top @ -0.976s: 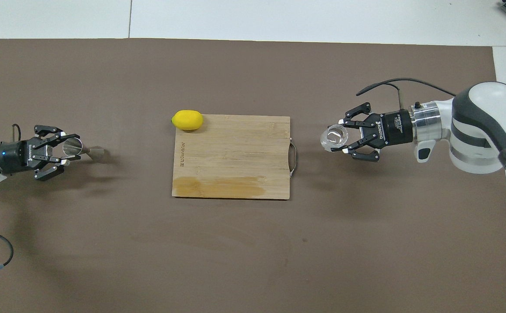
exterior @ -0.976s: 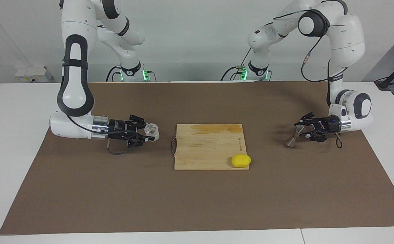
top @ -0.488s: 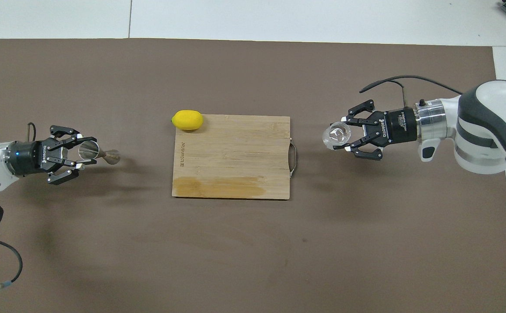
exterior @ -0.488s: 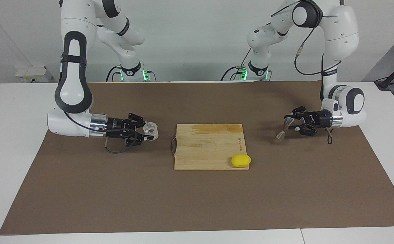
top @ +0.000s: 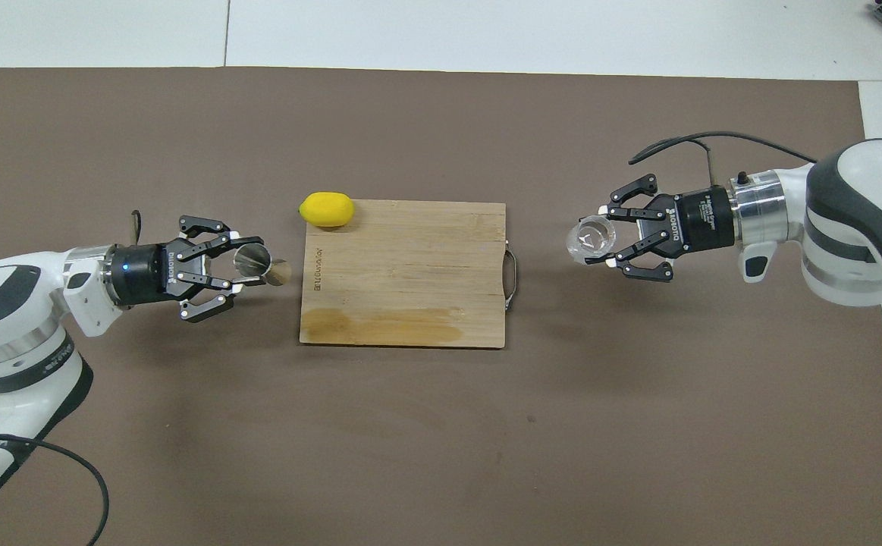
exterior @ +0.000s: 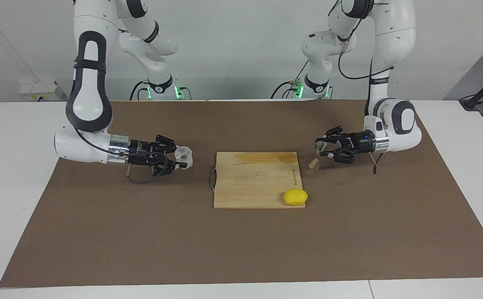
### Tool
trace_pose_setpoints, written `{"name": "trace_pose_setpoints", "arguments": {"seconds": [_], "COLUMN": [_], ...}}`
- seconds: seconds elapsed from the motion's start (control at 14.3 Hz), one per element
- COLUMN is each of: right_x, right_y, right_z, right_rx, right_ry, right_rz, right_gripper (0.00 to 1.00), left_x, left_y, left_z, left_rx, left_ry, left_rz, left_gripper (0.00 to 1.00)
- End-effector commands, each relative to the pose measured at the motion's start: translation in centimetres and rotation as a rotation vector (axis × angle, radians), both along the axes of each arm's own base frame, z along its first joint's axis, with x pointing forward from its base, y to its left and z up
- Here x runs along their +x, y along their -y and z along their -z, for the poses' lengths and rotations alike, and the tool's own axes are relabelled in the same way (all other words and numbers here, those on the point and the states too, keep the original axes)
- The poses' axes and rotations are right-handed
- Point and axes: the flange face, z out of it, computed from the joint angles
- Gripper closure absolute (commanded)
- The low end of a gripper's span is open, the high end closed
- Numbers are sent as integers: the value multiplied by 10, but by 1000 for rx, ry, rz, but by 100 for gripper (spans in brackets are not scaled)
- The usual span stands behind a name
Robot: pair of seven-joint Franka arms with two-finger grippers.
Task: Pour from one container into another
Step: 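Carry the metal cup onto the cutting board with the left gripper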
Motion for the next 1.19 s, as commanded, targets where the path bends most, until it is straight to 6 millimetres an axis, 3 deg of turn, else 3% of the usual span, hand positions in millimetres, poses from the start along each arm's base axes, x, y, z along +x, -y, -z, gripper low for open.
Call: {"name": "trace_pose_setpoints", "arguments": {"seconds": [0.0, 0.28, 0.63, 0.77, 0.91, 0.98, 1.12], "right_x": [-8, -7, -2, -4, -1, -2, -1], "right_y": [-7, -11, -17, -31, -30, -36, -43], "right_z": [-14, -14, -12, -11, -11, -11, -10], "right_rx": [-39, -64, -92, -92, -101, -103, -111], "right_ry": [-17, -22, 10, 15, 24, 27, 33], "right_rz": [-4, 6, 24, 2, 18, 12, 13], "right_gripper": [100, 100, 100, 100, 100, 100, 100], "left_x": [-14, -17, -30, -35, -41, -45, -47], "left_y": [43, 112, 182, 200, 214, 223, 227], "left_z": [1, 4, 15, 23, 26, 38, 48], "left_rx": [-10, -40, -15, 5, -2, -2, -6], "left_ry": [-34, -53, 23, 21, 30, 29, 30], "left_rz": [-55, -116, -256, -293, -323, -337, -352], "left_gripper": [100, 100, 100, 100, 100, 100, 100]}}
